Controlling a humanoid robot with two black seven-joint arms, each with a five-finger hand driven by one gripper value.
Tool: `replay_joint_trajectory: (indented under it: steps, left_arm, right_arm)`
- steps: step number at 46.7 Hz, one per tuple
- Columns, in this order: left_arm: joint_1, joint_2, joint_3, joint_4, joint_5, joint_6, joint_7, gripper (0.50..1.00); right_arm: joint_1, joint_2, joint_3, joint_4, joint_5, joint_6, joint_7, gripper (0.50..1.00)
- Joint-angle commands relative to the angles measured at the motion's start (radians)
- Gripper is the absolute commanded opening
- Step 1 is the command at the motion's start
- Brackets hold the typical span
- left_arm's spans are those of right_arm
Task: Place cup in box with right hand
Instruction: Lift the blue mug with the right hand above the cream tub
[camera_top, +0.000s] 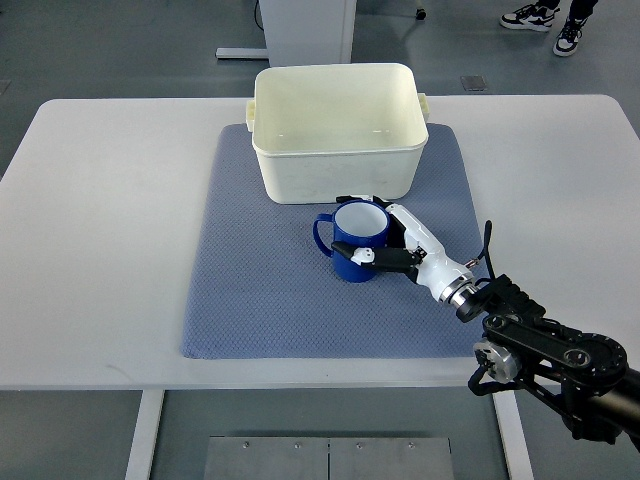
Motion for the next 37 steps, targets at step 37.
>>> replay_joint_trajectory:
  steps: [37]
  left_arm:
    - [0.000,0.000,0.000,0.000,0.000,0.000,0.000,1.000]
  right_arm:
    - [0.216,-0.359,0.053,0.173,0.023,0.032,-0.051,0.500]
